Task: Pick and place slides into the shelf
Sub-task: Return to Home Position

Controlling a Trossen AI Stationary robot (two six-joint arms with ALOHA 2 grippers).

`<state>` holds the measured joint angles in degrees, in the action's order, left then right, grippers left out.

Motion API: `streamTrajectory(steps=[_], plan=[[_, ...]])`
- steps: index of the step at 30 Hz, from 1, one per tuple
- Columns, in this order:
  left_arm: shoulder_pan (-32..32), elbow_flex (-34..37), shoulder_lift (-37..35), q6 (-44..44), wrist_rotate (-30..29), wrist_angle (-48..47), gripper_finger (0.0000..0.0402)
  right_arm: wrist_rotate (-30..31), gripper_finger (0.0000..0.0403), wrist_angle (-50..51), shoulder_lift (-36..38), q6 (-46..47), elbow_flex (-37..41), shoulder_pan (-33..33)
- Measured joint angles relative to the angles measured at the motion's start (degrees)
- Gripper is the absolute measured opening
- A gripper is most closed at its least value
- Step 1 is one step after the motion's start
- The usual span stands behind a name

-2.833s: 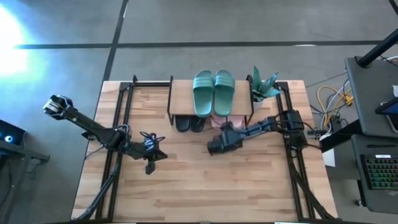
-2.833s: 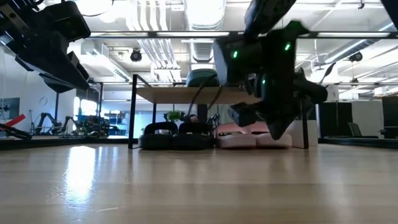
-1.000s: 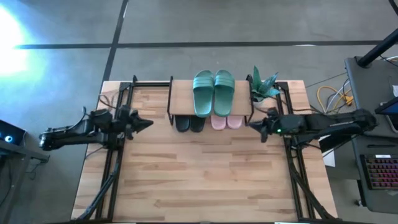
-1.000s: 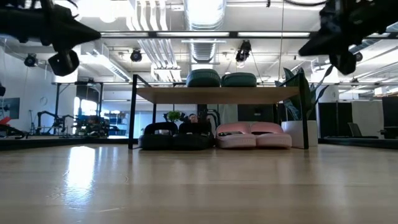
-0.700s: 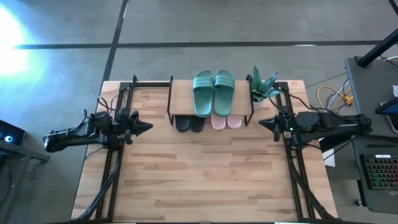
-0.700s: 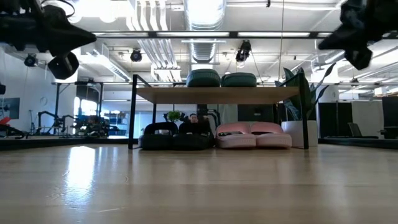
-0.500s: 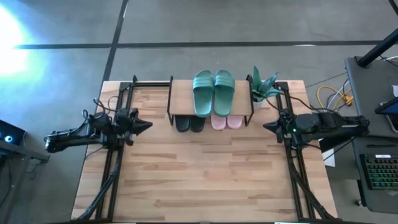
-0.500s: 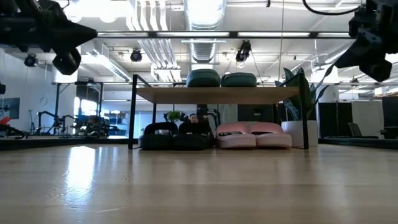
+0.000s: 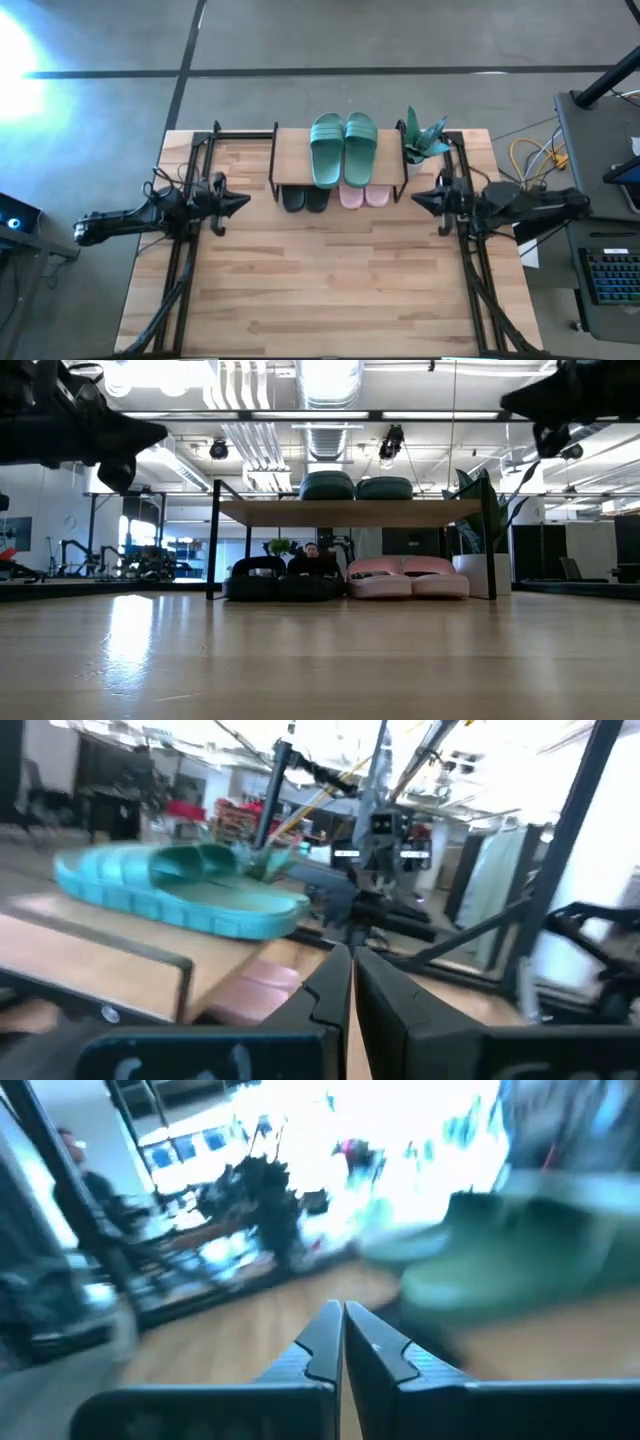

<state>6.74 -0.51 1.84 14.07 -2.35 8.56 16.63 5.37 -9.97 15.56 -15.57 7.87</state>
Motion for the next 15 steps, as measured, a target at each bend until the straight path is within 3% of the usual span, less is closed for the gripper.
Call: streamTrajectory(steps=[3,5,10,15], plan=[[0.0,0.0,0.4,-3.1,-2.2,0.1,0.0003,5.9,0.0009,-8.7,-0.4,-12.5,4.3,0.0],[0.0,0.0,0.4,-4.1,-2.8,0.0,0.0003,9.8,0.0009,-8.6,-0.3,-15.2,6.5,0.0],[0.0,0.0,0.2,-4.0,-4.0,0.0,0.0003,19.0,0.0009,-8.9,-0.2,-9.1,10.2,0.0],[0.0,0.0,0.8,-4.0,-4.0,0.0,0.0003,20.6,0.0009,-9.0,-0.5,-8.1,15.0,0.0]])
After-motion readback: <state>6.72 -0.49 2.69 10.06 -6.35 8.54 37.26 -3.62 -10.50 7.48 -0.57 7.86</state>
